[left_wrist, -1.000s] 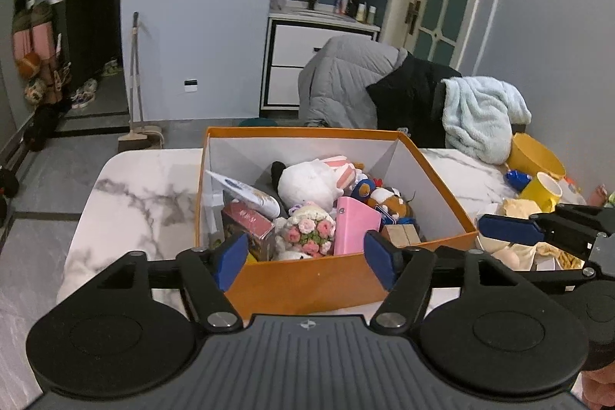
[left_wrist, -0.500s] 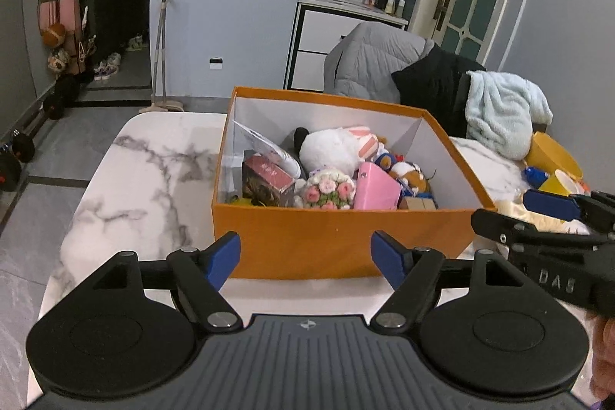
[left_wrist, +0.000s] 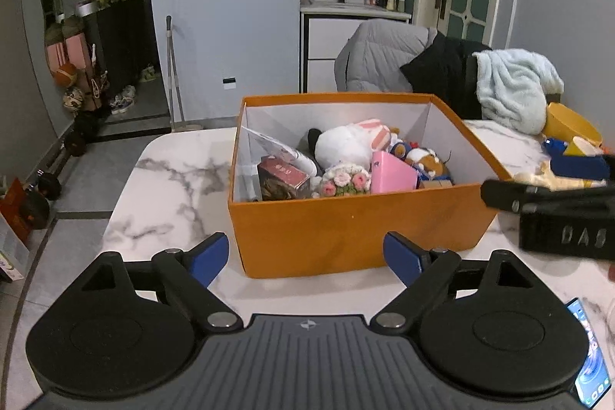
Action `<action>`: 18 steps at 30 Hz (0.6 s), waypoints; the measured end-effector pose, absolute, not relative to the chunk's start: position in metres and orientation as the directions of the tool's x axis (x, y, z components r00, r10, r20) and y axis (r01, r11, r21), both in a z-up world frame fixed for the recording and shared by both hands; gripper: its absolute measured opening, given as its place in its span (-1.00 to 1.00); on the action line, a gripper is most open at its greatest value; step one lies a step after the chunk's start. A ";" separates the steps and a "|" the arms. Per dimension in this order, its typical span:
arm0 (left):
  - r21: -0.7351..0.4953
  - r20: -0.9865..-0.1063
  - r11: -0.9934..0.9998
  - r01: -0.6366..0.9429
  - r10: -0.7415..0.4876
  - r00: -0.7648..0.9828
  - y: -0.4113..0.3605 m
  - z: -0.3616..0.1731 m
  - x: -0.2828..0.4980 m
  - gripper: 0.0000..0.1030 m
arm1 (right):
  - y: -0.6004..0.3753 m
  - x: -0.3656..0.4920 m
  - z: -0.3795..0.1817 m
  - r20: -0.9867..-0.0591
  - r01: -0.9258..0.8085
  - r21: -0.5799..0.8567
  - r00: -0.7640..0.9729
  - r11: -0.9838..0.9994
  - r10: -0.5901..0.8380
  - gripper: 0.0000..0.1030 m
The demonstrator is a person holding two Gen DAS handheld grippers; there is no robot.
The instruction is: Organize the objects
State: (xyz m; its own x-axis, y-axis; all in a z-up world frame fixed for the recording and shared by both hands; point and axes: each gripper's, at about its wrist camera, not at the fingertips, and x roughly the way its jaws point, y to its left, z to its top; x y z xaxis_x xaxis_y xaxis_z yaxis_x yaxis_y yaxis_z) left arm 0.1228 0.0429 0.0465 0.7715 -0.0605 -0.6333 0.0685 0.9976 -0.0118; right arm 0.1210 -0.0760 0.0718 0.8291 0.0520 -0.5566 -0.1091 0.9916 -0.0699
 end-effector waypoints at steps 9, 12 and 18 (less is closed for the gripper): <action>-0.012 -0.640 1.000 0.028 -0.029 0.768 0.044 0.044 0.128 1.00 | -0.070 0.118 0.071 -0.554 -0.072 -0.041 0.832 0.997 0.037 0.88; -0.002 -0.637 1.000 0.009 -0.009 0.771 0.044 0.044 0.128 1.00 | -0.069 0.118 0.070 -0.554 -0.071 -0.041 0.832 0.997 0.036 0.88; 0.010 -0.633 1.000 0.004 0.004 0.774 0.043 0.044 0.129 1.00 | -0.070 0.120 0.066 -0.567 -0.056 -0.030 0.824 0.998 0.029 0.89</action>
